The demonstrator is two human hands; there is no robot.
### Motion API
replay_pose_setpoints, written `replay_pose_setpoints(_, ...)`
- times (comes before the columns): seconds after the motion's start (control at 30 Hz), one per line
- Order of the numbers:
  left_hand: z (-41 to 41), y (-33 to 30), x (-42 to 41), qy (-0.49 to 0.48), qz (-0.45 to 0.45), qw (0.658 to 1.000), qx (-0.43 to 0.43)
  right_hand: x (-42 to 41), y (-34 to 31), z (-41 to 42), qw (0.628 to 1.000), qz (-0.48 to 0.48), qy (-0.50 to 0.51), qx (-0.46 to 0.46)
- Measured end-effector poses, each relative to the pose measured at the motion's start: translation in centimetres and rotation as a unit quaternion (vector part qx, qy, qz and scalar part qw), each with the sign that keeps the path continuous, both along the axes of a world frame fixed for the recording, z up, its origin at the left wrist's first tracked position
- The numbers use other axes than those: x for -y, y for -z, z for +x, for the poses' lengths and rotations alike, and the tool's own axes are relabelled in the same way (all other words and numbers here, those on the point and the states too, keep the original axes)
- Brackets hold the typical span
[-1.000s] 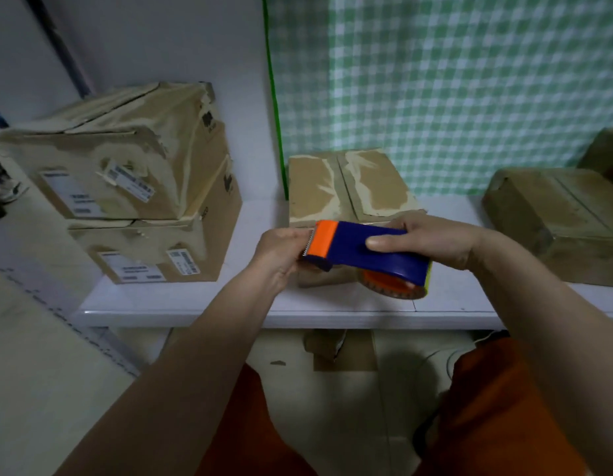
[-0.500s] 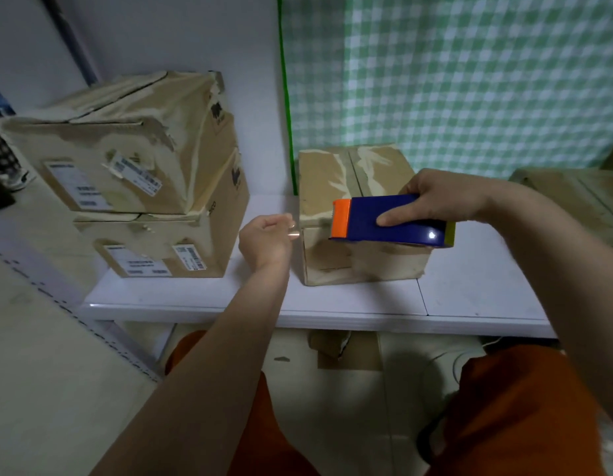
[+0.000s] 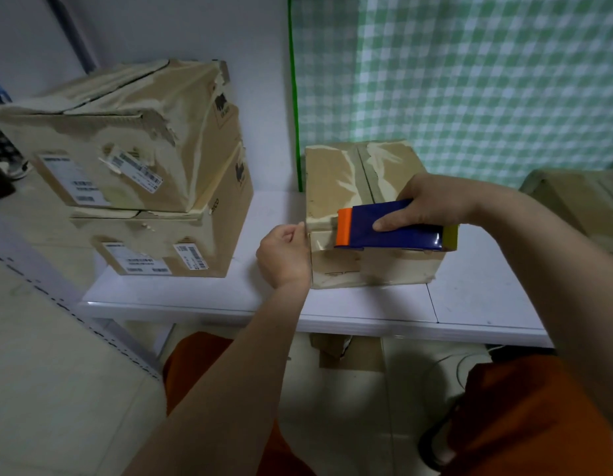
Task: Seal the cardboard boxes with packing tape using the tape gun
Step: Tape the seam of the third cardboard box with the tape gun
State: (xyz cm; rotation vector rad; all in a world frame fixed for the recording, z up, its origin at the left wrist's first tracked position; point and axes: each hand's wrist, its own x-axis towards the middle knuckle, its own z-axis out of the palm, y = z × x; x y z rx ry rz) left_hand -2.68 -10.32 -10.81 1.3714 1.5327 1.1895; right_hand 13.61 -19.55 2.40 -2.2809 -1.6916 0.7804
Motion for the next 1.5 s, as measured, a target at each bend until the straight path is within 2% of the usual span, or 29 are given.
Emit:
replay_pose_setpoints(0.1,0.1,1.0,0.3,0.022,0.024,0.999,-0.035,0.0,0.1,-0.1,1.000,-0.002,0.000,-0.001)
replay_pose_setpoints(0.23,-0.8,2.9,-0.3,0.067,-0.017,0.988,-0.139,-0.1,-0.2,0.1,1.000,-0.002,0.000,-0.007)
replay_pose_setpoints(0.3,-1.3,3.3,-0.5,0.064,0.019,0.994,-0.089,0.0,-0.2,0.3,1.000,-0.004,-0.003,-0.012)
replay_pose_setpoints(0.4,-1.6,1.7,-0.7,0.074,0.123,0.990,0.013,-0.1,-0.1,0.3,1.000,-0.005,-0.003,-0.011)
replay_pose_setpoints(0.53,-2.2,0.5,-1.6,0.253,0.172,0.952,-0.001,-0.2,-0.2,0.2,1.000,-0.009,-0.004,-0.006)
replay_pose_setpoints(0.6,-2.6,1.0,-1.8,0.295,0.170,0.940,-0.021,-0.2,-0.2,0.2,1.000,-0.010,-0.007,-0.002)
replay_pose_setpoints(0.73,-2.5,1.3,-1.7,0.276,0.212,0.931,-0.114,-0.1,-0.2,-0.1,1.000,-0.008,-0.007,0.008)
replay_pose_setpoints(0.83,-2.3,1.0,-1.5,0.264,0.289,0.902,-0.180,-0.1,-0.4,-0.2,1.000,-0.008,-0.011,0.016)
replay_pose_setpoints(0.97,-1.5,1.0,-1.8,0.255,0.347,0.881,-0.194,-0.1,-0.4,-0.4,1.000,-0.012,-0.013,0.025)
replay_pose_setpoints(1.1,-1.3,1.8,-2.4,0.231,0.350,0.888,-0.188,-0.1,-0.2,-0.3,1.000,-0.013,-0.003,0.022)
replay_pose_setpoints(1.27,-1.1,2.1,-2.5,0.210,0.386,0.875,-0.203,0.7,0.0,0.7,0.999,-0.036,0.008,0.019)
replay_pose_setpoints(1.5,-1.4,2.5,-2.7,0.207,0.392,0.870,-0.217,3.6,-1.2,4.7,0.995,-0.055,0.053,0.071)
